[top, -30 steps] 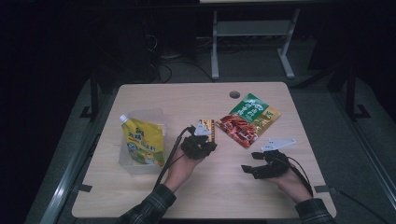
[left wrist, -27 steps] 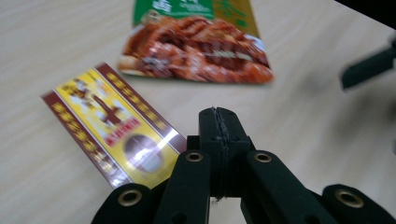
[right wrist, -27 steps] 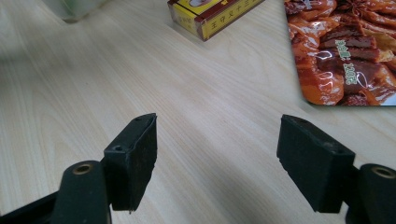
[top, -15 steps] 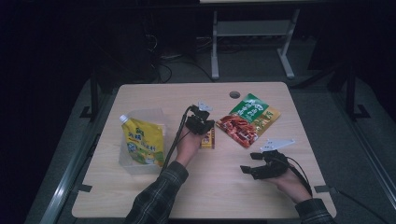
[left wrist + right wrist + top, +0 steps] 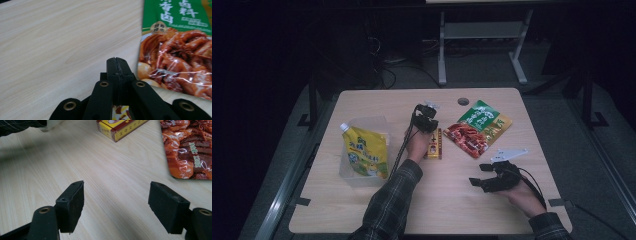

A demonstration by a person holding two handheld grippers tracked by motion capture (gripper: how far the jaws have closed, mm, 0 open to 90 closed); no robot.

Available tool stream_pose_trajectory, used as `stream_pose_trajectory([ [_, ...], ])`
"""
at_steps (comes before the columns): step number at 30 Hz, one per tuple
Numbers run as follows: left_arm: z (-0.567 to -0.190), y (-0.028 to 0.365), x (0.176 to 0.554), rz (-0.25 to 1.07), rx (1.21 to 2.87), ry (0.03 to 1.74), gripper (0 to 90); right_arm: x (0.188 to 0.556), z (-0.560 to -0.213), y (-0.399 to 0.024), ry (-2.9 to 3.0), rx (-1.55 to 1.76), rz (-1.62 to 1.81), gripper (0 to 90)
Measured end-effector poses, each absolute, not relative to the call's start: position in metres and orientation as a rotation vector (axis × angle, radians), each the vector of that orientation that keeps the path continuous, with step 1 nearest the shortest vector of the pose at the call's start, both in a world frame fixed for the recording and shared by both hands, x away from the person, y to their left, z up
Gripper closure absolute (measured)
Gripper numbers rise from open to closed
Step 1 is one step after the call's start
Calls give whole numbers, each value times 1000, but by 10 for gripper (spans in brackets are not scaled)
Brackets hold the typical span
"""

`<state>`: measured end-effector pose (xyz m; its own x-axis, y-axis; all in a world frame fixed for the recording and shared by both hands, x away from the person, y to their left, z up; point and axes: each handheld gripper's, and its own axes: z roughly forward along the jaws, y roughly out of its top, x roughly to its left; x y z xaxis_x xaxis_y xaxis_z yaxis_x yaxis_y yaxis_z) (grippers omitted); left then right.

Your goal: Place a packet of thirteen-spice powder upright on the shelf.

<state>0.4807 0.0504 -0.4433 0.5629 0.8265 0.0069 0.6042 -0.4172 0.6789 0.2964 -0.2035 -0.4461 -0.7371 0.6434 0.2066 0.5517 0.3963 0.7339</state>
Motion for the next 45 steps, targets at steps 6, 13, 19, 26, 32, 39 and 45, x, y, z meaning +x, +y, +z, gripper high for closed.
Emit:
stream_pose_trajectory([
  [6, -448, 52, 481, 448, 2167, 1159, 900, 297, -446, -204, 2532, 1098, 1262, 283],
  [13, -445, 59, 479, 443, 2170, 1163, 900, 297, -446, -202, 2534, 1092, 1254, 284],
  [19, -451, 62, 485, 406, 2143, 1196, 900, 297, -446, -202, 2537, 1081, 1255, 284],
  [26, -451, 59, 474, 389, 2187, 1173, 900, 297, -446, -202, 2534, 1092, 1256, 284],
  [32, -453, 66, 462, 329, 2225, 1152, 900, 297, -446, -201, 2538, 1082, 1249, 284],
  [39, -459, 74, 437, 271, 2232, 1122, 900, 297, -446, -202, 2528, 1086, 1237, 284],
  [45, -460, 79, 420, 230, 2237, 1078, 900, 298, -447, -202, 2528, 1085, 1232, 284],
])
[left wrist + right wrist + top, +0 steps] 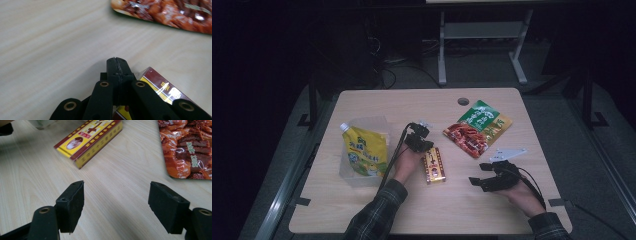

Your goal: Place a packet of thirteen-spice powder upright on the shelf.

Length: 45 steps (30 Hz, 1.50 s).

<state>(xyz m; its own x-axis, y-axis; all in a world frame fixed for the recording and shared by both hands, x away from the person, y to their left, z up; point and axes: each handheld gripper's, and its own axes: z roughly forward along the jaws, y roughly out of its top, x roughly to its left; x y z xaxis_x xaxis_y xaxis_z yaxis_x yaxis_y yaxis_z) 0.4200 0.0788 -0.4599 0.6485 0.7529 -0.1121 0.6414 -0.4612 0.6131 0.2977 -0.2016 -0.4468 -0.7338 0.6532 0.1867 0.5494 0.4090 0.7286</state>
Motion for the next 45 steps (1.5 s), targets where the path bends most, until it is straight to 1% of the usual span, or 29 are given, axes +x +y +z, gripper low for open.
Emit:
stream_pose_trajectory([
  [8, -461, 73, 396, 169, 2246, 983, 900, 298, -447, -201, 2530, 1089, 1227, 284],
  [12, -461, 62, 382, 123, 2255, 913, 900, 298, -447, -202, 2529, 1094, 1224, 284],
  [17, -461, 53, 375, 102, 2262, 866, 900, 298, -447, -202, 2529, 1089, 1223, 284],
  [19, -458, 52, 373, 105, 2261, 855, 900, 298, -447, -203, 2526, 1089, 1221, 284],
  [20, -452, 53, 371, 118, 2227, 869, 900, 298, -446, -202, 2525, 1100, 1223, 284],
  [23, -443, 59, 368, 140, 2241, 858, 900, 299, -445, -201, 2522, 1087, 1215, 284],
  [24, -434, 65, 360, 163, 2232, 862, 900, 299, -445, -201, 2520, 1082, 1211, 284],
  [25, -434, 65, 360, 163, 2232, 862, 900, 299, -445, -201, 2520, 1082, 1211, 284],
  [26, -427, 70, 351, 186, 2230, 862, 900, 297, -444, -200, 2520, 1072, 1209, 284],
  [29, -422, 76, 341, 212, 2228, 862, 900, 294, -442, -199, 2517, 1065, 1211, 283],
  [33, -425, 84, 331, 232, 2202, 907, 900, 296, -442, -198, 2521, 1066, 1214, 284],
  [37, -430, 88, 324, 228, 2186, 923, 900, 298, -442, -198, 2526, 1074, 1219, 283],
  [41, -436, 95, 315, 252, 2163, 934, 900, 299, -443, -198, 2529, 1066, 1221, 283],
  [45, -443, 99, 315, 264, 2165, 962, 900, 297, -445, -201, 2530, 1084, 1215, 284],
])
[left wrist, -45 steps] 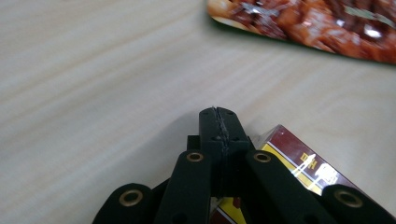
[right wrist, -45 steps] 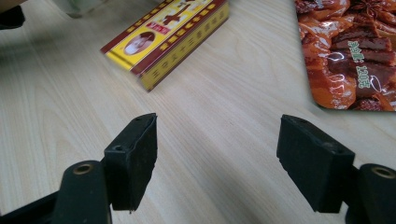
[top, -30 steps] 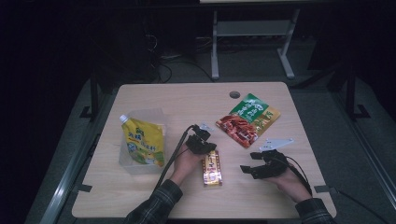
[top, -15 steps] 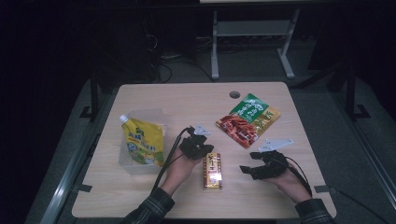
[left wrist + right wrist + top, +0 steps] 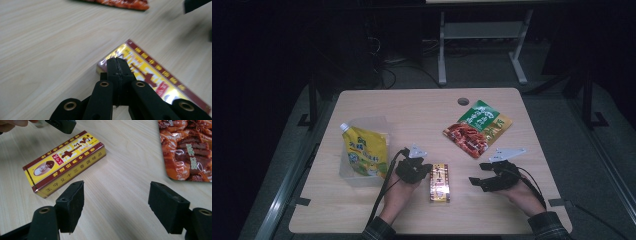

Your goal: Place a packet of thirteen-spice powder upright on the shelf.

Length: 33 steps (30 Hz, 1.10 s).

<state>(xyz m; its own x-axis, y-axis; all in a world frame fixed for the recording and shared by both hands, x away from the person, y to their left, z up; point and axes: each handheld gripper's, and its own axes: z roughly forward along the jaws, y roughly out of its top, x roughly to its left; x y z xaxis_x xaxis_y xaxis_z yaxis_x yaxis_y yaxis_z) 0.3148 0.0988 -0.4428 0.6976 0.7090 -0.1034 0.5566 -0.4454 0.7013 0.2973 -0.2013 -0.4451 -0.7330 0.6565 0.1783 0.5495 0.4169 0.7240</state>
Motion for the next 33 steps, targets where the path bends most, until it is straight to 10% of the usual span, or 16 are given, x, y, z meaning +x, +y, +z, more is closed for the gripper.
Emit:
stream_pose_trajectory([
  [33, -436, 31, 326, 110, 2220, 685, 861, 272, -447, -229, 2493, 1102, 1187, 279],
])
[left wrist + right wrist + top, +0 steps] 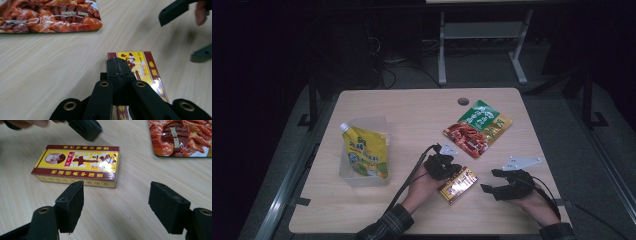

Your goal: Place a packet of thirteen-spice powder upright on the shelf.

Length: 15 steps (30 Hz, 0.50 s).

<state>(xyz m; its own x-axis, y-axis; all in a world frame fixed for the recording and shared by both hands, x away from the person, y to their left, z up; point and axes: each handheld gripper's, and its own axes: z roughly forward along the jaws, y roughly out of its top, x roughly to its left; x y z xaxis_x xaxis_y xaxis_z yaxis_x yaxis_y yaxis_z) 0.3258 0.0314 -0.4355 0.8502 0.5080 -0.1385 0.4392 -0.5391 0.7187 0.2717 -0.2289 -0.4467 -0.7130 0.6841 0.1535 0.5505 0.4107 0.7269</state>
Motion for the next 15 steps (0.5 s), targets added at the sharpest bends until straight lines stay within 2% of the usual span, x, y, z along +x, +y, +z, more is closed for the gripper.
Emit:
stream_pose_trajectory([
  [3, -430, 41, 322, 111, 2225, 669, 808, 273, -447, -229, 2493, 1098, 1183, 279],
  [4, -425, 49, 317, 100, 2225, 649, 731, 273, -448, -229, 2494, 1102, 1180, 279],
  [9, -422, 62, 305, 75, 2207, 622, 509, 275, -448, -228, 2487, 1118, 1173, 285],
  [10, -422, 65, 301, 64, 2202, 621, 509, 275, -448, -228, 2487, 1118, 1173, 285],
  [15, -435, 71, 278, 92, 2232, 606, 307, 277, -447, -228, 2474, 1123, 1177, 331],
])
